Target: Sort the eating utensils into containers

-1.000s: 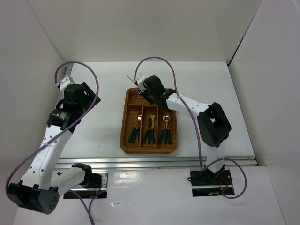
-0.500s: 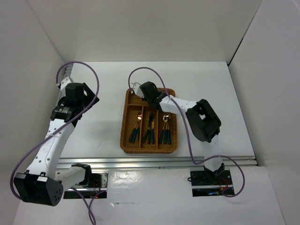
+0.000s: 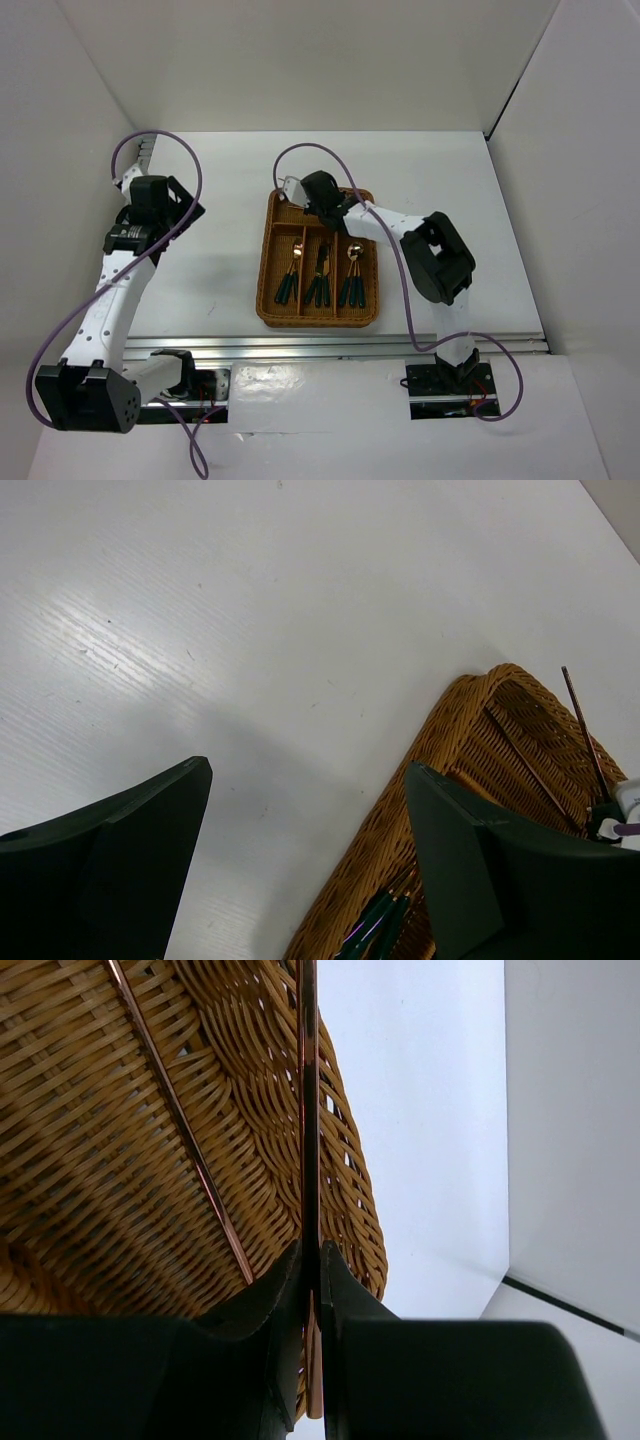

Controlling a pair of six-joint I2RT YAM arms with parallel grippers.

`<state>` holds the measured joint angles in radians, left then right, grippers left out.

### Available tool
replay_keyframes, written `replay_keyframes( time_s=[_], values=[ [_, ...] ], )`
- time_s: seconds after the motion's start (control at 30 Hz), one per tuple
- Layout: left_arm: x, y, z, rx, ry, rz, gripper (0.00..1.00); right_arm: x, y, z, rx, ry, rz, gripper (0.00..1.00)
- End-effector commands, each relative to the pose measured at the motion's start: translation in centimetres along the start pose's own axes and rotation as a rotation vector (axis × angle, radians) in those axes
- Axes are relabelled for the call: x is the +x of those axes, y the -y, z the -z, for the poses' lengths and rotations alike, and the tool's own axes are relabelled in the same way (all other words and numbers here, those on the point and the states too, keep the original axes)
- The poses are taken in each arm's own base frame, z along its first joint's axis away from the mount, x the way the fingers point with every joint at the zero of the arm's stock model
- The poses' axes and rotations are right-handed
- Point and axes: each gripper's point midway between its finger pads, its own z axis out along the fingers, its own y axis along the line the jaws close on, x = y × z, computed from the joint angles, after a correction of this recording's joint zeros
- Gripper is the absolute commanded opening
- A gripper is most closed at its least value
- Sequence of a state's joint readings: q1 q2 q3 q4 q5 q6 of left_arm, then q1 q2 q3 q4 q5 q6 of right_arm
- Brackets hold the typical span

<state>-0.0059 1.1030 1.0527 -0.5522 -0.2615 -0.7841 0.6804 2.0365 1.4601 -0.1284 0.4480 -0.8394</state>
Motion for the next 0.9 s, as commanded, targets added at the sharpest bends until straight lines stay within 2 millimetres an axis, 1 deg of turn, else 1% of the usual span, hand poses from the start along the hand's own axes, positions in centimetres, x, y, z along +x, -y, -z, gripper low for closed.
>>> replay_keyframes(
  time_s=[0.0,0.07,0.1,0.13,0.17,0.23,0.27,0.3,0.4,0.43,0.47,0.5,0.53,0.57,0.67,0.73,0.8,0.83,0.87],
  values=[
    [-0.5,0.4,0.2,0.034,0.016,-0.008,0.93,-1.7,3.0,2.5,0.028,0.086,-0.041,0.04],
    [-0.9,0.2,0.4,0.033,0.027,-0.010,0.93,-1.9,3.7,2.8,0.023,0.099,-0.049,0.04],
    [-0.9,0.2,0.4,0.033,0.027,-0.010,0.93,-1.7,3.4,2.8,0.015,0.091,-0.054,0.04],
    [-0.9,0.2,0.4,0.033,0.027,-0.010,0.93,-2.1,3.3,2.9,-0.004,0.105,-0.052,0.05],
    [-0.9,0.2,0.4,0.033,0.027,0.001,0.93,-2.0,2.9,2.9,-0.019,0.103,-0.059,0.05],
    [-1.1,0.3,0.6,0.039,0.034,0.003,0.92,-2.0,2.3,2.8,-0.040,0.111,-0.054,0.11],
    [-1.1,0.3,0.6,0.039,0.033,0.013,0.92,-2.1,2.3,2.9,-0.041,0.125,-0.058,0.18],
    [-0.5,0.1,0.5,0.035,0.014,0.009,0.92,-2.1,2.3,2.9,-0.041,0.125,-0.058,0.21],
    [-0.6,0.0,1.1,0.040,0.021,0.011,0.92,-1.7,1.5,2.4,-0.049,0.118,-0.054,0.22],
    [-0.4,-0.1,1.1,0.041,0.021,0.020,0.92,-1.3,1.8,2.2,-0.045,0.111,-0.059,0.22],
    [-0.4,-0.4,1.1,0.028,0.020,0.019,0.92,-1.0,1.6,1.9,-0.042,0.097,-0.045,0.22],
    [-0.6,-0.4,1.4,0.027,0.033,0.021,0.92,-0.9,1.4,1.8,-0.041,0.097,-0.046,0.22],
    [-0.8,-0.4,1.7,0.034,0.041,0.023,0.92,-0.5,1.7,1.7,-0.038,0.091,-0.051,0.23],
    [-0.6,-0.7,1.5,0.021,0.041,0.022,0.92,-0.5,1.7,1.7,-0.038,0.091,-0.051,0.23],
    [-0.6,-0.7,1.5,0.021,0.041,0.022,0.92,-0.4,1.5,1.7,-0.045,0.084,-0.047,0.23],
    [-0.5,-0.6,1.5,0.028,0.035,0.021,0.92,-0.7,1.4,1.8,-0.062,0.097,-0.055,0.23],
    [-0.3,-0.6,1.3,0.023,0.028,0.019,0.92,-0.7,1.0,1.8,-0.080,0.098,-0.060,0.23],
    [-0.2,-0.5,1.3,0.030,0.022,0.019,0.92,-0.6,0.7,1.8,-0.096,0.099,-0.055,0.20],
    [-0.1,-0.6,1.1,0.024,0.015,0.017,0.92,-0.6,0.7,1.8,-0.096,0.099,-0.055,0.20]
  ],
)
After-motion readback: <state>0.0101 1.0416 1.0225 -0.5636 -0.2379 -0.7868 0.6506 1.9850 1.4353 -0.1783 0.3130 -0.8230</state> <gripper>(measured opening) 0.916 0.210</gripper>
